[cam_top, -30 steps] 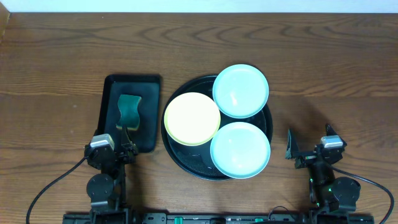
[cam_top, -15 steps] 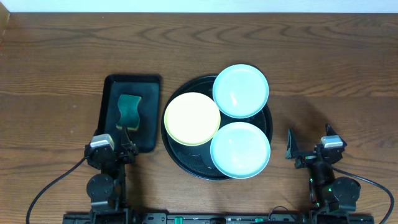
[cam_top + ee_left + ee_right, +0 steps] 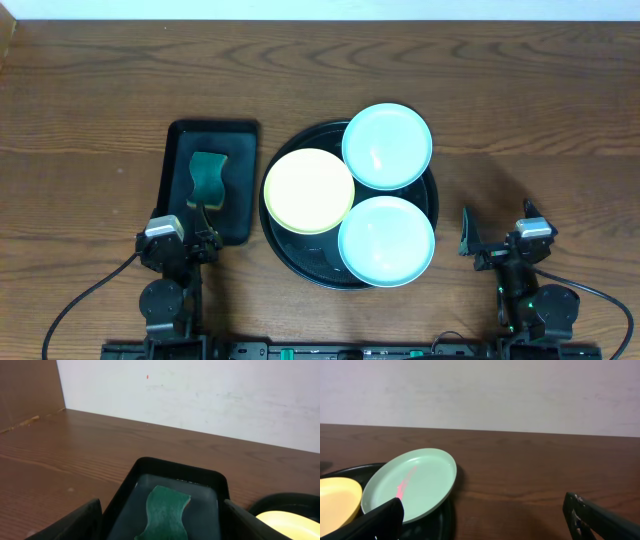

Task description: Clean dirty plates on tray and stack at the side

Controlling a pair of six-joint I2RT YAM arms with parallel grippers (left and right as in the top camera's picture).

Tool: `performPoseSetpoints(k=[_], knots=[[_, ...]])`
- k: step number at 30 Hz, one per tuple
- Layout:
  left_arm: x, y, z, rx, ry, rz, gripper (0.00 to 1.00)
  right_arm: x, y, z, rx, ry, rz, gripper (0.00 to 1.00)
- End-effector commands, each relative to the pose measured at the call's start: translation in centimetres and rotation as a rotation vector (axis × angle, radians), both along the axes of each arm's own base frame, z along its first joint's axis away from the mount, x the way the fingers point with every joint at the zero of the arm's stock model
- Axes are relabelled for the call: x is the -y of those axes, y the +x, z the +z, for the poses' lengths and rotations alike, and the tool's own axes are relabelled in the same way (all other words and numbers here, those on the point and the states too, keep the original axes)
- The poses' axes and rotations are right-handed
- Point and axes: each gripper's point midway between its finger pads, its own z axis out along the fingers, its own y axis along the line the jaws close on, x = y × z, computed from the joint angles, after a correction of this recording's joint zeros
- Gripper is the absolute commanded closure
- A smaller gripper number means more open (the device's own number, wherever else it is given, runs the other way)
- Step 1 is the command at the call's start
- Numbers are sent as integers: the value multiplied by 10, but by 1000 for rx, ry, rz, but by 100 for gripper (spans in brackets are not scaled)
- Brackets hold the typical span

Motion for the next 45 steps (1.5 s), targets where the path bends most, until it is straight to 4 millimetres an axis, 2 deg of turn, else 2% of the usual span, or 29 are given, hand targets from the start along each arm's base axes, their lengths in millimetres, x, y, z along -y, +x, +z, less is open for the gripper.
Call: performPoseSetpoints(k=[1, 6, 10, 16, 19, 24, 30, 36, 41, 45], knots=[[-3, -1, -14, -46, 3, 15, 25, 0, 0, -1, -2, 2, -3, 1], [-1, -1, -13, -41, 1, 6, 25, -5, 0, 5, 14, 62, 21, 1], [14, 1, -10, -31, -8, -86, 25, -7, -1, 9, 22, 129, 33, 1], [16, 1, -10, -84, -16, -93, 25, -21, -3, 14, 11, 164, 115, 1], [15, 2, -3, -124, -21, -93, 25, -23, -3, 25, 8, 164, 126, 1], [18, 10, 26, -219, -39, -114, 25, -28, 3, 54, -23, 168, 157, 1], [30, 24, 67, -386, -86, -182, 25, -42, 29, 83, -147, 193, 242, 1], [29, 38, 92, -632, -133, -179, 25, -46, 69, 88, -396, 243, 257, 1], [31, 58, 92, -841, -186, -195, 25, -45, 94, 75, -677, 296, 225, 1], [36, 76, 73, -912, -220, -221, 25, -44, 113, 66, -770, 316, 218, 1]])
